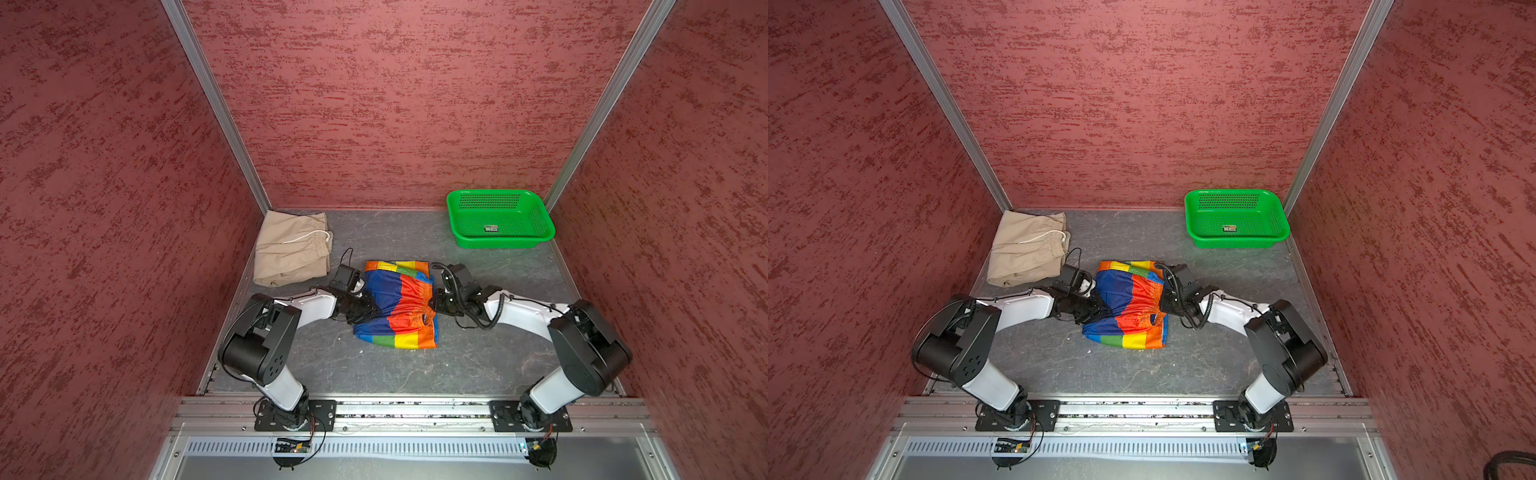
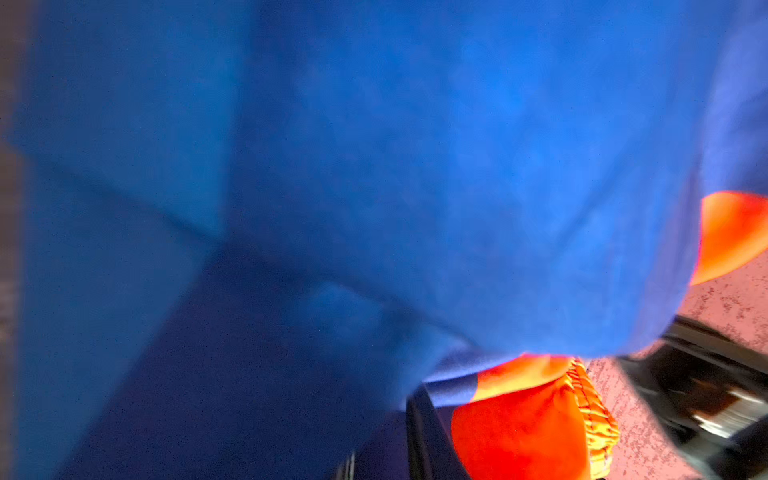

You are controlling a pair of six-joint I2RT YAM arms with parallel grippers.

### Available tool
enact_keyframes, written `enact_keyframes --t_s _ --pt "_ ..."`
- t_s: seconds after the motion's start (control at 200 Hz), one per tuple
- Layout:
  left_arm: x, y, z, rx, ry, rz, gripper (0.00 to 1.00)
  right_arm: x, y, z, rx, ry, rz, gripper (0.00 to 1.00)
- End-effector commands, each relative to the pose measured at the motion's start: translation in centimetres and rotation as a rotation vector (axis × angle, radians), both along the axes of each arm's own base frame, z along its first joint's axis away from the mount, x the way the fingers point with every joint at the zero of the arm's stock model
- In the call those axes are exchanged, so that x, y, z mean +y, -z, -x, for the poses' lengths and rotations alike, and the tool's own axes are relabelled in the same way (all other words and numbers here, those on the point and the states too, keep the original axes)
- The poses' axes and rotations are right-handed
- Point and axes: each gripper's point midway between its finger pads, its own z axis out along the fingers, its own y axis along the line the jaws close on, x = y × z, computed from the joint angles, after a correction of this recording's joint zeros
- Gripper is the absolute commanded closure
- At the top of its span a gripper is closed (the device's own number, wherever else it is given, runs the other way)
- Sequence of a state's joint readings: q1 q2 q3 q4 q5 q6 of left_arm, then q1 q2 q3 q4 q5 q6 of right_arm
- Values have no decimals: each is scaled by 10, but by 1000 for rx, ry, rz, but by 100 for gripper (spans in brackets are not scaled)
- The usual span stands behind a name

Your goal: Fold and stack the shorts

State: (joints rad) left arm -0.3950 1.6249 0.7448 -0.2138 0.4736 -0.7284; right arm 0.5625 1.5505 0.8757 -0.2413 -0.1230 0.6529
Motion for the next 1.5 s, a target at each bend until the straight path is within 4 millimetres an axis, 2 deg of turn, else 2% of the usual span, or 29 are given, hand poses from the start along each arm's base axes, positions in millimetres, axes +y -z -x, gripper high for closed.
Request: enact_keyframes --t_s 0.0,0.01,0.05,0.115,0.185,0.2,0.281,0.341,0.446,0.541,0.636,0.711,0.766,0.867,0.982,1.087,1.197,1.257,1.352,1.423,1.493 --pt "0 5 5 40 -2 -35 74 -22 -62 -25 -172 38 116 53" --pt "0 4 5 40 -1 -33 73 -23 -73 -26 -197 43 108 53" --pt "-2 0 3 36 2 -23 69 -24 -86 -30 -225 55 109 52" --pt "-5 -10 1 32 7 -6 61 -17 -96 -35 -242 57 74 53" --pt "-11 -24 -3 15 19 24 54 5 -104 -37 -258 18 -19 59" --pt "-12 -28 -4 10 19 28 53 11 -95 -39 -240 6 -25 61" --pt "-16 -46 -8 -22 25 45 51 39 -83 -39 -212 -49 -77 77" --pt "-17 -57 -11 -44 25 54 50 60 -74 -38 -189 -96 -116 100" --pt "-20 -64 -8 -44 29 68 49 93 -56 -37 -124 -173 -224 100" --pt "-25 -65 -2 -34 38 88 49 109 -38 -38 -76 -197 -284 100" --pt "-35 -62 9 -26 74 99 49 113 -16 -41 -32 -198 -276 100" --pt "-39 -49 22 15 113 58 51 111 6 -49 4 -181 -245 100" --pt "-40 -37 31 50 137 41 58 102 24 -58 41 -147 -209 100" --pt "-42 -24 46 84 159 30 61 77 51 -79 82 -64 -147 100" --pt "-45 -18 59 111 187 30 61 66 60 -92 88 -45 -165 100" --pt "-53 -19 60 135 207 66 61 81 40 -96 39 -143 -217 100" --pt "-65 -35 52 129 239 117 59 87 -5 -97 -72 -214 -246 79" --pt "-68 -53 44 109 252 137 59 82 -33 -94 -156 -235 -230 67" --pt "-66 -97 27 36 251 197 57 67 -77 -83 -304 -235 -136 53" --pt "-53 -129 15 -39 226 214 54 59 -101 -72 -404 -236 -56 46" --pt "-31 -157 3 -117 181 208 49 66 -116 -59 -454 -300 -22 42"
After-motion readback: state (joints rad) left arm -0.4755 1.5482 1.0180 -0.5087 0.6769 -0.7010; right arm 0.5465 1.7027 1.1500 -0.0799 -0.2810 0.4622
